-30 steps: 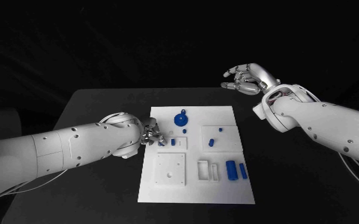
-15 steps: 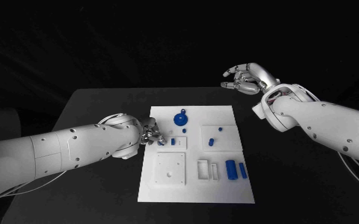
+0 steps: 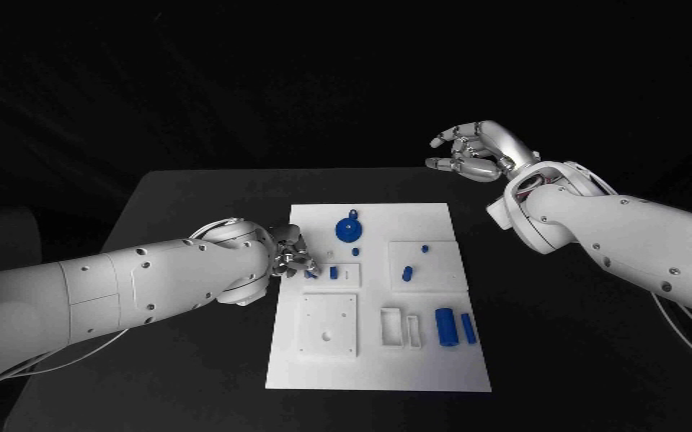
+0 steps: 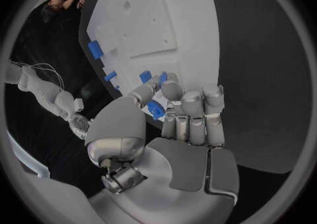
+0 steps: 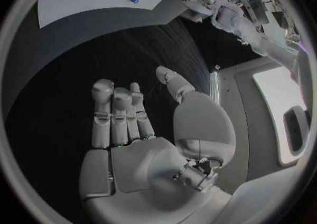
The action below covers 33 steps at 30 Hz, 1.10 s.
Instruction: Assemble the parts on the task board
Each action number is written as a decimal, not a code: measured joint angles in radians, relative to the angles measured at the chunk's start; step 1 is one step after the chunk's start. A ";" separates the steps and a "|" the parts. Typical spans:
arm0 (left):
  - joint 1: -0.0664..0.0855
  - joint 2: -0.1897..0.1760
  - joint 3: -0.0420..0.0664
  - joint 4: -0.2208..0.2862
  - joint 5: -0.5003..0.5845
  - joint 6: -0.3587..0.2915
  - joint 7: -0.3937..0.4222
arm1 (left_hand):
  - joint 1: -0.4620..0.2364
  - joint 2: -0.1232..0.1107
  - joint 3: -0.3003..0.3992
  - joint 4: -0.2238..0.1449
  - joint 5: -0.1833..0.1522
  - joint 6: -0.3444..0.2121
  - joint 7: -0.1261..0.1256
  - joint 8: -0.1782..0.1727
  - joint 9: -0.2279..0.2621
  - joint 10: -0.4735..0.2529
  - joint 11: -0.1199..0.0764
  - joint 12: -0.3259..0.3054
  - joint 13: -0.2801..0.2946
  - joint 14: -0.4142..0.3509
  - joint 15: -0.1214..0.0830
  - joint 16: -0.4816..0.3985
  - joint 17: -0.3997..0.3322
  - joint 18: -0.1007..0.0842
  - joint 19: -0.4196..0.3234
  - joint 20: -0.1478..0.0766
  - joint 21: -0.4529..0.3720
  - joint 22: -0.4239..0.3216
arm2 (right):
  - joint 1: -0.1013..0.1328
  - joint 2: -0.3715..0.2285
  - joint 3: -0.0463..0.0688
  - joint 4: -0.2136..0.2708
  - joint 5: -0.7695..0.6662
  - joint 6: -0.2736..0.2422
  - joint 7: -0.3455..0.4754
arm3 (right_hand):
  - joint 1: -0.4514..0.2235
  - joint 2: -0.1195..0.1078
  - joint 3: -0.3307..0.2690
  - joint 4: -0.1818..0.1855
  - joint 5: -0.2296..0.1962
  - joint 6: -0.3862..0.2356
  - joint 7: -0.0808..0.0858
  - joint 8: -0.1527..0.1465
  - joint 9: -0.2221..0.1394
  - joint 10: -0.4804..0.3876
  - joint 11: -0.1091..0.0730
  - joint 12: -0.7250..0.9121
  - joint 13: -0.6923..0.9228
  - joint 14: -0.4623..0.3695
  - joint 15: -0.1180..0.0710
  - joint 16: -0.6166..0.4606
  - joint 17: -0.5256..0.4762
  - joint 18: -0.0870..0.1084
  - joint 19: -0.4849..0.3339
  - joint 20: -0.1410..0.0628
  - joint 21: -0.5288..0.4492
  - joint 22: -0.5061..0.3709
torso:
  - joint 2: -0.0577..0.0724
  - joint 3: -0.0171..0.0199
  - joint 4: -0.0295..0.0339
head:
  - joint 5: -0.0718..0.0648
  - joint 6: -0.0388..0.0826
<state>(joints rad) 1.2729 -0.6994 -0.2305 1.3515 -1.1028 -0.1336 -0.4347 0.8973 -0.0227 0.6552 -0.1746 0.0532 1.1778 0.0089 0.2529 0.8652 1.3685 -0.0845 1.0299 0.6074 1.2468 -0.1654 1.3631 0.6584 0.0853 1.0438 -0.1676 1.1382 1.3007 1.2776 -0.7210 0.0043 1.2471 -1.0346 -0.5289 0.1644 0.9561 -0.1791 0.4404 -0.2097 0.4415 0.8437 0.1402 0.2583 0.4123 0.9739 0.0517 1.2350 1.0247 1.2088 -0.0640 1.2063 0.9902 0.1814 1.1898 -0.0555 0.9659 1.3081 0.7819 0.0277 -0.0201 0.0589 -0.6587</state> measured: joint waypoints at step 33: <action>0.002 0.019 0.002 -0.021 -0.008 0.029 0.005 | -0.004 -0.005 0.003 0.003 -0.002 -0.002 -0.005 0.023 -0.008 -0.004 0.004 0.000 0.000 0.000 0.000 0.000 0.000 0.000 0.000 0.000 0.004 0.001 | 0.000 -0.001 0.000 0.001 0.000 0.000 0.000 | 0.000 0.000 0.000 0.000 0.000 0.000 0.000 0.000 0.001 0.000 0.000 0.004 -0.001 0.000 0.000 0.000 0.000 0.000 0.000 0.000 0.000 0.000 | 0.000 -0.0003 0.0004 | -0.001 -0.004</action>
<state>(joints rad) 1.2751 -0.6809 -0.2284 1.3304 -1.1112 -0.1048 -0.4295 0.8932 -0.0280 0.6579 -0.1716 0.0511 1.1758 0.0040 0.2763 0.8574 1.3644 -0.0803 1.0298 0.6070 1.2468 -0.1655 1.3631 0.6584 0.0854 1.0437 -0.1673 1.1422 1.3013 1.2775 -0.7218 0.0043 1.2478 -1.0347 -0.5284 0.1642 0.9561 -0.1791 0.4404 -0.2097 0.4415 0.8432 0.1397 0.2583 0.4130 0.9739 0.0517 1.2390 1.0239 1.2089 -0.0640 1.2063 0.9902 0.1814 1.1896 -0.0551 0.9659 1.3077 0.7819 0.0274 -0.0198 0.0581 -0.6625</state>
